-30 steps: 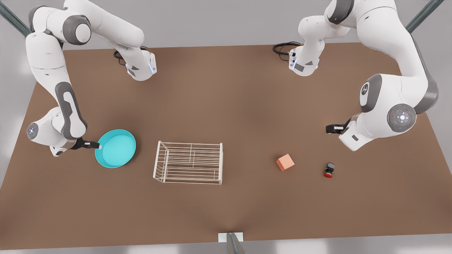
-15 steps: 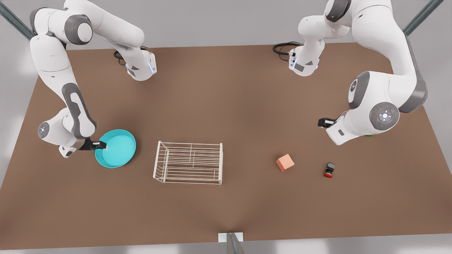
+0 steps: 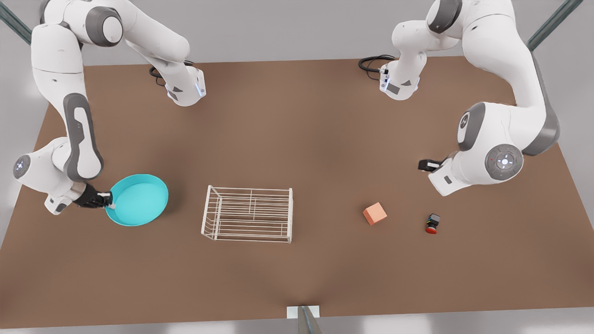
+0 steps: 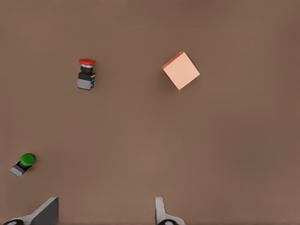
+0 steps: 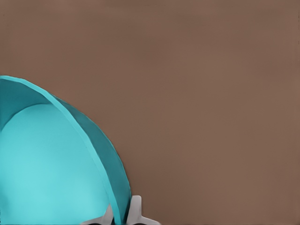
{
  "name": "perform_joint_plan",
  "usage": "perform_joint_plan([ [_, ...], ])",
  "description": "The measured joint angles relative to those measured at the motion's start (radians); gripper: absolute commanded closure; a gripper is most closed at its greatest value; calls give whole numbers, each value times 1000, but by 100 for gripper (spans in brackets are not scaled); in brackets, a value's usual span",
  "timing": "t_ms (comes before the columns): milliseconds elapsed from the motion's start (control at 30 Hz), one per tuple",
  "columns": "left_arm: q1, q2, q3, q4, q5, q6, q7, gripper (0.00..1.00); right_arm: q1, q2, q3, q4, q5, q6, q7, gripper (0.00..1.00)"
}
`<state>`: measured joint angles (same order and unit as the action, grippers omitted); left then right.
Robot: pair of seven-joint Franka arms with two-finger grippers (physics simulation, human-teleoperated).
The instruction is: Place the plate on the shelf with right arm and place the red button switch in the plate with left arm
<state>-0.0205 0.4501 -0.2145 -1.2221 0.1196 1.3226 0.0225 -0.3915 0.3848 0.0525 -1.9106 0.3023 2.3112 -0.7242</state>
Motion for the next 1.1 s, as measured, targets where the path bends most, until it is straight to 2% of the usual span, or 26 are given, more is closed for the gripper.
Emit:
perform_joint_plan([
  [100,49,151,4,0,7,109,55,0,37,-3,26,150,-1,-130,-17,79],
  [233,101,291,6,-3,101,273,142,0,57,-1,117,318,-1,-311,-25,79],
  [467,193,369,6,-14,277,450,282,0,342,85,153,550,-1,-492,96,79],
  [567,168,335,27,-153,302,541,315,0,435,163,153,658,-2,-517,175,79],
  [767,151,325,62,-311,245,756,343,0,526,238,151,638,-38,-487,320,79],
  [1100,145,347,91,-355,217,927,369,0,549,333,151,661,-93,-400,467,79],
])
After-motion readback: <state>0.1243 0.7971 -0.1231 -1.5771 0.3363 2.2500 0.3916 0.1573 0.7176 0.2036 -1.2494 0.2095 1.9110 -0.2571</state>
